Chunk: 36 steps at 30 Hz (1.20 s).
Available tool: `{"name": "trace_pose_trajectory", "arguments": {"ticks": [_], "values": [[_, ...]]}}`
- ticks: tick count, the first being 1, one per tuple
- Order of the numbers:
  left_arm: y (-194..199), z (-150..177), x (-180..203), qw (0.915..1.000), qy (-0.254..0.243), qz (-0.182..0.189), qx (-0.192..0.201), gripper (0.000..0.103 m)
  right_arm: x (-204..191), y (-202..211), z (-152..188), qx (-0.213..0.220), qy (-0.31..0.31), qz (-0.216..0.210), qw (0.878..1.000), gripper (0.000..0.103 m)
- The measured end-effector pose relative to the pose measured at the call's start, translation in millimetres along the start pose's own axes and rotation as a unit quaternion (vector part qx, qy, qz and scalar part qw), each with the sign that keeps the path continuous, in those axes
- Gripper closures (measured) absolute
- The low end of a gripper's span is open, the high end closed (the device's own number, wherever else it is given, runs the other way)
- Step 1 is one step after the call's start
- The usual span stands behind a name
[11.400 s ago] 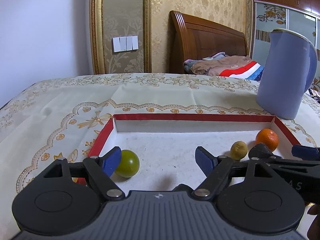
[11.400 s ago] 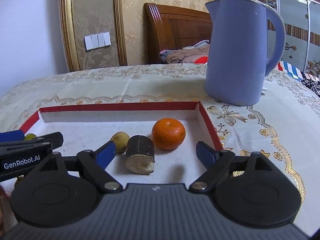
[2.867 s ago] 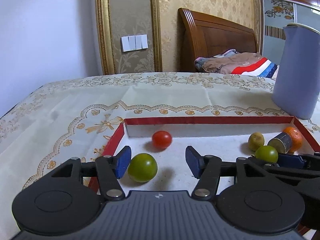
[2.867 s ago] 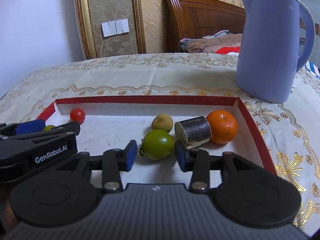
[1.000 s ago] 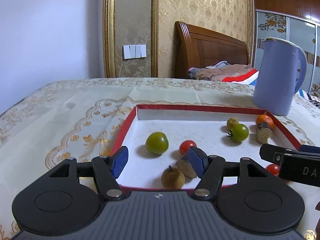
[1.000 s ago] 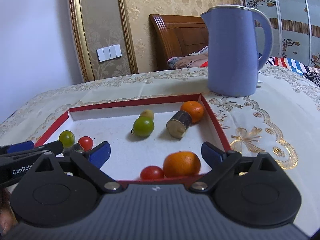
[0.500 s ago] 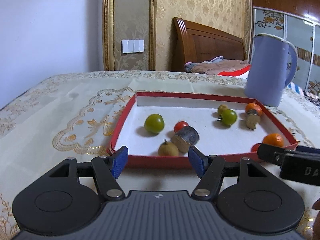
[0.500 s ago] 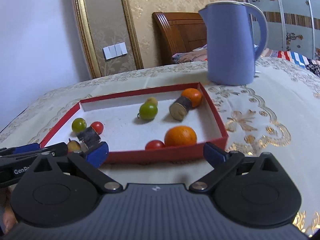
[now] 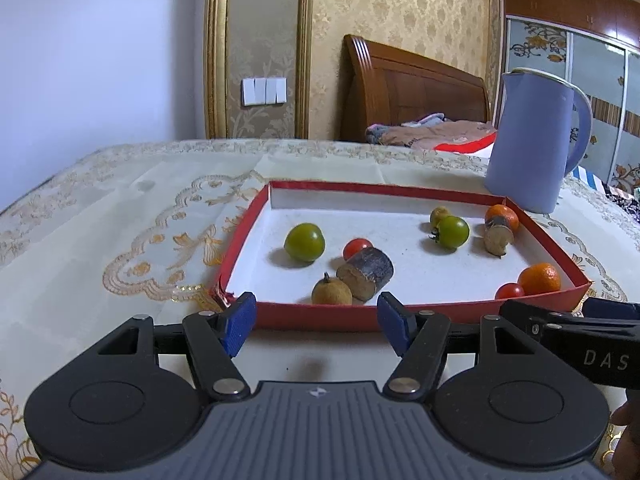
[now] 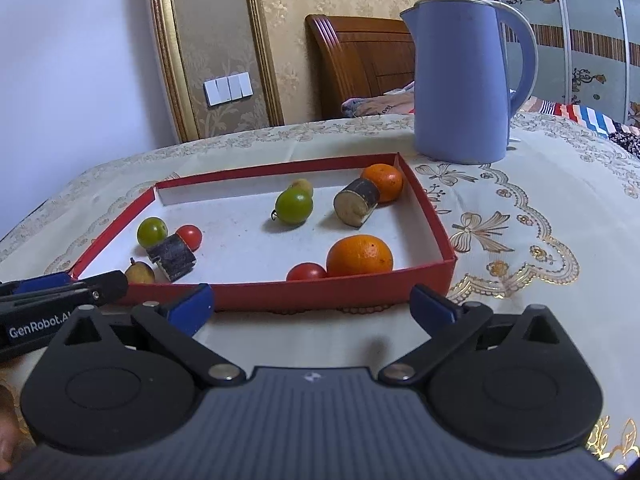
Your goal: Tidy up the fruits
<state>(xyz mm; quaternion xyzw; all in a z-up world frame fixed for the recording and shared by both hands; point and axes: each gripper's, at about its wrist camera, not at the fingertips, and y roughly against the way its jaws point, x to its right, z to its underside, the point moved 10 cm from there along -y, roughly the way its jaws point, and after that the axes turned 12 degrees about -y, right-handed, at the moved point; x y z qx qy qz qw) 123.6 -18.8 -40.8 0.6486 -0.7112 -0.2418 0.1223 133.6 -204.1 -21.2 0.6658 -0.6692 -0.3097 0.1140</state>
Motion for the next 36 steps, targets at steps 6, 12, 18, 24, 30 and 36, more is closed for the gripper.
{"name": "trace_pose_trajectory", "arguments": {"ticks": [6,12,18,24,30,36], "values": [[0.9,-1.4,-1.3,0.9999,-0.010,-0.010,0.008,0.037,-0.2,-0.4,1.5,-0.002,0.004,0.001,1.000,0.000],[1.3,-1.1,-1.2,0.9999,-0.009,-0.006,0.007,0.037,-0.3,-0.9,1.7,-0.003,0.003,0.000,1.000,0.000],[1.9,-1.1,-1.6,0.9999,-0.008,-0.007,0.008,0.036,-0.1,-0.8,1.9,-0.004,0.002,0.001,1.000,0.000],[3.0,-0.9,-2.5,0.9999,-0.006,-0.007,0.009,0.036,0.1,-1.1,2.6,-0.006,0.002,0.002,1.000,0.000],[3.4,-0.7,-2.8,0.9999,-0.005,-0.006,0.009,0.036,0.1,-1.6,2.7,-0.007,0.001,0.002,1.000,0.000],[3.9,-1.0,-0.5,0.9998,-0.011,-0.007,0.011,0.036,1.3,-2.1,2.7,-0.006,-0.002,0.003,1.000,0.000]]}}
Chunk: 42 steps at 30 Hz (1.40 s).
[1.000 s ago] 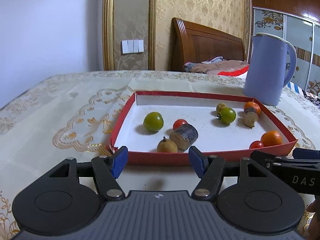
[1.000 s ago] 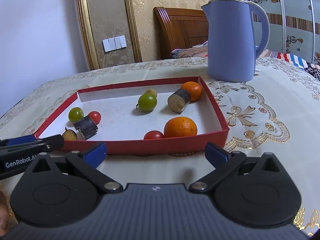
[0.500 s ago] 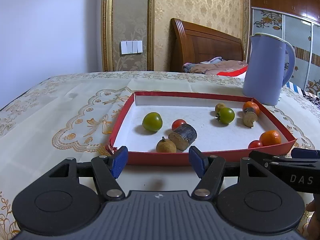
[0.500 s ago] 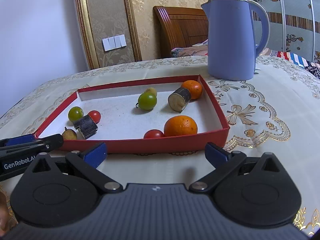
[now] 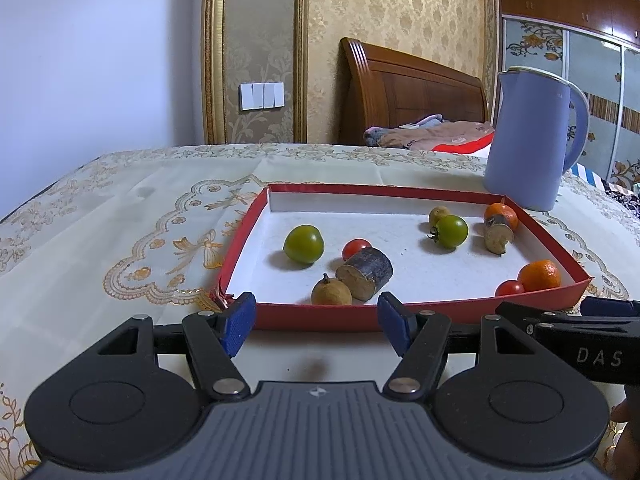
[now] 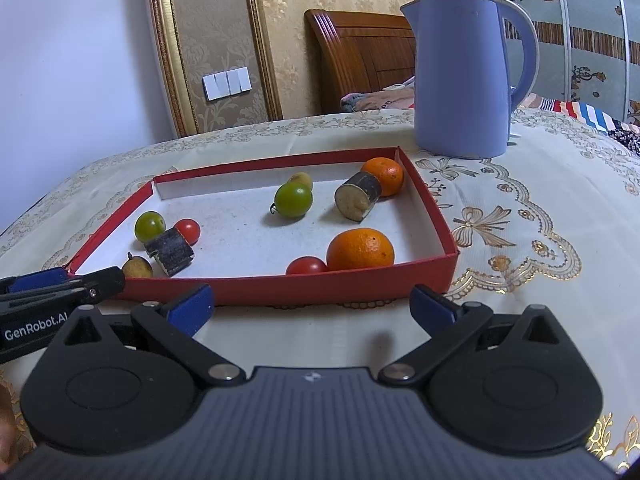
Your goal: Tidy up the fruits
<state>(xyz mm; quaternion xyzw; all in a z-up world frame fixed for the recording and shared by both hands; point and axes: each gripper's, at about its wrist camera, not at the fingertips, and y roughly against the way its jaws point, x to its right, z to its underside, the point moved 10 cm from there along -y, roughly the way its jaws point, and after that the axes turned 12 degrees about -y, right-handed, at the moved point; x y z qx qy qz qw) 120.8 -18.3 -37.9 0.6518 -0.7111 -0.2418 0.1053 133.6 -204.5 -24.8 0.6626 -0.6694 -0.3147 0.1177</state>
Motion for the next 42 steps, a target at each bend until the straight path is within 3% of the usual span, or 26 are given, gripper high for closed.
{"name": "trace_pose_trajectory", "arguments": {"ticks": [42], "values": [[-0.5,-0.2,1.3,1.0000,-0.008,-0.004,0.002,0.036,2.4,0.7,-0.6,0.003,-0.007,0.004,1.000,0.000]]}}
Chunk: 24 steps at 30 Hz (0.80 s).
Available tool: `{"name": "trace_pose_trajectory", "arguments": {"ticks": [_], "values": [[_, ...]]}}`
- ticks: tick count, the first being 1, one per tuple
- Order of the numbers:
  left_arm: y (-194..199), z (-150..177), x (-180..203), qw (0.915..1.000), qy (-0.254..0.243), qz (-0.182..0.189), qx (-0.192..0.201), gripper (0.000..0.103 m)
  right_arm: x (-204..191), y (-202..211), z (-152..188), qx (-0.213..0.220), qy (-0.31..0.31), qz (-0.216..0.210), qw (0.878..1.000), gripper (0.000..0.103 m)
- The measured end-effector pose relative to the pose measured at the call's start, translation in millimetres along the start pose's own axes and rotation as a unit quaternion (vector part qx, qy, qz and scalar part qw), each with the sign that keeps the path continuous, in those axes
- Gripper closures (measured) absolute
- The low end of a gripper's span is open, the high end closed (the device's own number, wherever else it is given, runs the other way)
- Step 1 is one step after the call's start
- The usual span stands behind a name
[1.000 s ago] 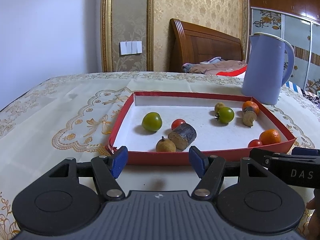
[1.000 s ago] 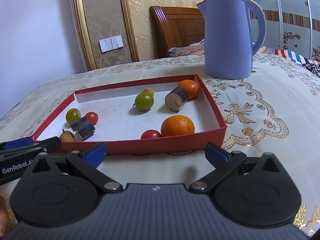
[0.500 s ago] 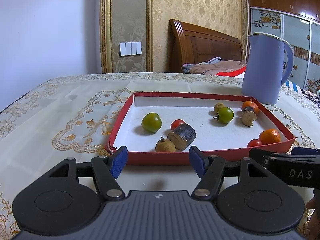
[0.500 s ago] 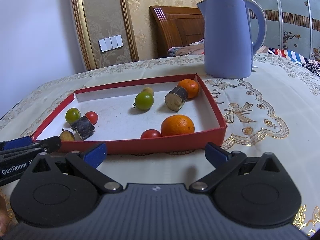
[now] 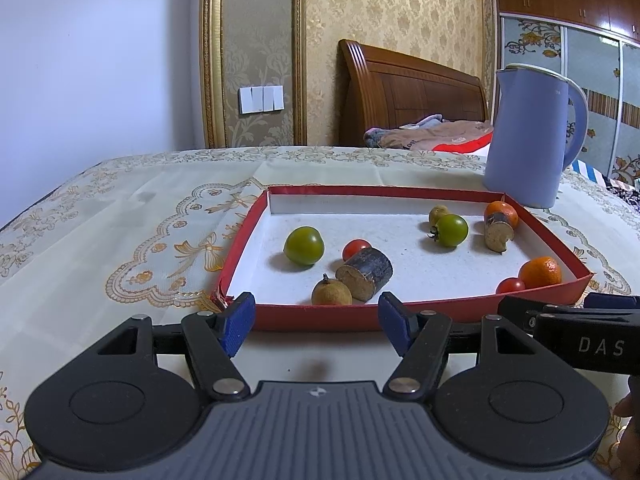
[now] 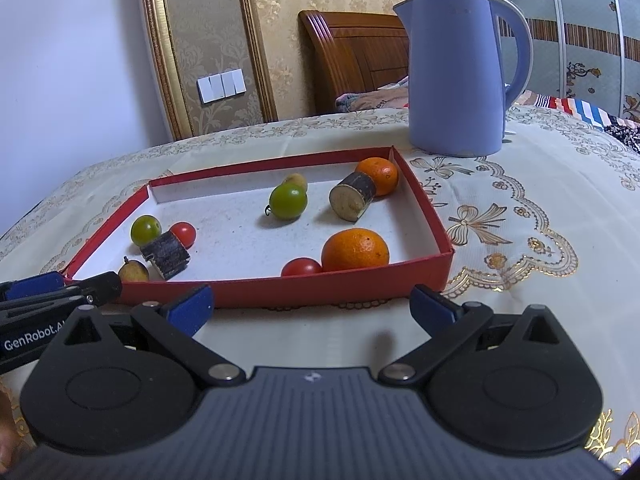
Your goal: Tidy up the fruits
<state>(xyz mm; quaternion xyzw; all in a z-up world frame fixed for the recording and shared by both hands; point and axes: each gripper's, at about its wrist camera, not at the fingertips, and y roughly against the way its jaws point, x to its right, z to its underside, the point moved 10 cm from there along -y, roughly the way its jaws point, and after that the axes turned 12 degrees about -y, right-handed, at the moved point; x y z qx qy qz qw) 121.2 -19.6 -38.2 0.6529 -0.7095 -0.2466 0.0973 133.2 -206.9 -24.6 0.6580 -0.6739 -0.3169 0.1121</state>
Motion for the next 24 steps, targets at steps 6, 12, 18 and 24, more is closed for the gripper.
{"name": "trace_pose_trajectory", "arguments": {"ticks": [6,12,18,24], "values": [[0.7,0.1,0.3,1.0000,-0.001,0.000,0.000,0.035,-0.2,-0.1,0.4,-0.001,0.000,0.000,1.000,0.000],[0.4,0.5,0.7,1.0000,-0.006,-0.001,0.000,0.035,-0.2,-0.3,0.6,-0.001,0.001,0.000,1.000,0.000],[1.0,0.5,2.0,0.9999,-0.009,0.004,-0.001,0.035,-0.3,-0.6,0.5,-0.001,0.001,0.000,1.000,0.000],[5.3,8.1,0.2,0.9998,0.001,0.018,-0.011,0.027,-0.5,-1.2,2.6,-0.004,0.005,0.003,1.000,0.000]]}}
